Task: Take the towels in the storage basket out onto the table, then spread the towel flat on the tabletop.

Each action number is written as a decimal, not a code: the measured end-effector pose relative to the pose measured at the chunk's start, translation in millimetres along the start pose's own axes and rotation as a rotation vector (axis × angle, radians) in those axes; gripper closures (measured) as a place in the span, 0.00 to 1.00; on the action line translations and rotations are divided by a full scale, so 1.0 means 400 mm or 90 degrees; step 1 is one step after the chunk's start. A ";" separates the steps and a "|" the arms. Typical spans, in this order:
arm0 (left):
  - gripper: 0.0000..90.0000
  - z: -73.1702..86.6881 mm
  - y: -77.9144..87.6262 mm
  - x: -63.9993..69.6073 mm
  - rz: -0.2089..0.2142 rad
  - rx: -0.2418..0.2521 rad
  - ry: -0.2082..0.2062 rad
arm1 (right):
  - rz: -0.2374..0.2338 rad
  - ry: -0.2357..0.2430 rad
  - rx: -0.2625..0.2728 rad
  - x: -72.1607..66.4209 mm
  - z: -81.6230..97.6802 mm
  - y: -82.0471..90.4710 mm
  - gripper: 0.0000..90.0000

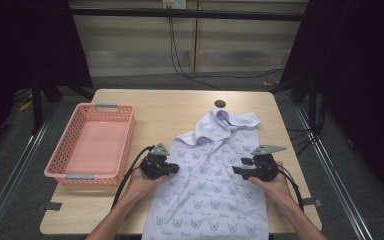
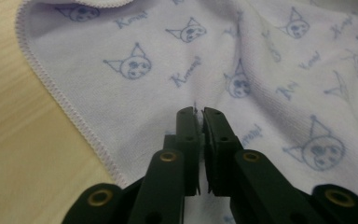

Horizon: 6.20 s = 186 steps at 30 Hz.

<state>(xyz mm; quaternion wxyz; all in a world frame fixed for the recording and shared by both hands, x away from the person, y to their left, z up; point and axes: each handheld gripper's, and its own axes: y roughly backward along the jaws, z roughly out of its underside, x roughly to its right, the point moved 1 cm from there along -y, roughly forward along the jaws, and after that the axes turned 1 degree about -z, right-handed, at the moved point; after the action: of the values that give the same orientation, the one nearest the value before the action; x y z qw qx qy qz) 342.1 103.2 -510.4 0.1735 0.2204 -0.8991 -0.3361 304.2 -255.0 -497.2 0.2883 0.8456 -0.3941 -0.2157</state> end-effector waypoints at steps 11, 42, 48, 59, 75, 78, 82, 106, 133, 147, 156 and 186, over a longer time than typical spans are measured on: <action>0.97 0.080 0.078 0.058 0.032 -0.011 0.009 | 0.011 0.022 -0.050 0.014 0.011 -0.029 0.56; 0.79 -0.102 0.038 0.097 0.121 0.113 0.016 | -0.038 0.018 0.036 0.033 0.012 0.093 0.71; 0.77 -0.093 -0.043 0.064 0.076 0.060 0.039 | -0.022 0.015 0.050 0.079 -0.034 0.056 0.69; 0.83 -0.045 -0.051 0.030 0.038 0.019 0.034 | 0.005 0.016 0.025 0.138 -0.019 -0.008 0.57; 0.81 -0.013 0.006 0.012 0.033 0.003 0.035 | -0.058 0.013 -0.035 0.070 0.018 -0.001 0.93; 0.77 -0.036 0.012 0.039 0.044 0.026 0.014 | -0.064 0.019 -0.039 0.052 0.027 0.017 0.90; 0.68 -0.078 -0.019 0.089 0.079 0.035 -0.019 | -0.071 -0.001 -0.006 0.066 0.010 0.023 0.91; 0.98 -0.162 0.085 0.054 0.024 0.170 -0.001 | -0.049 -0.046 0.138 0.122 -0.064 0.151 0.98; 0.88 -0.348 0.288 -0.237 -0.159 0.263 0.100 | 0.098 -0.034 0.197 0.252 -0.427 0.185 0.85; 0.75 -0.261 0.247 -0.140 -0.070 0.229 0.061 | 0.052 -0.050 0.169 0.208 -0.249 0.157 0.65; 0.78 -0.069 0.164 0.011 0.024 0.122 0.051 | -0.043 -0.019 0.060 0.046 0.004 0.149 0.55; 0.97 0.088 0.078 0.132 0.059 -0.035 0.000 | -0.042 0.023 -0.094 -0.037 0.150 0.145 0.93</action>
<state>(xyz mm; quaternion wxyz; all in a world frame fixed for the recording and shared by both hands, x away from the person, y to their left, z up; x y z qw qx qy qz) 272.7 115.9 -505.6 0.1947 0.1737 -0.8988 -0.3521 228.4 -292.7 -501.4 0.3497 0.8385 -0.3434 -0.2382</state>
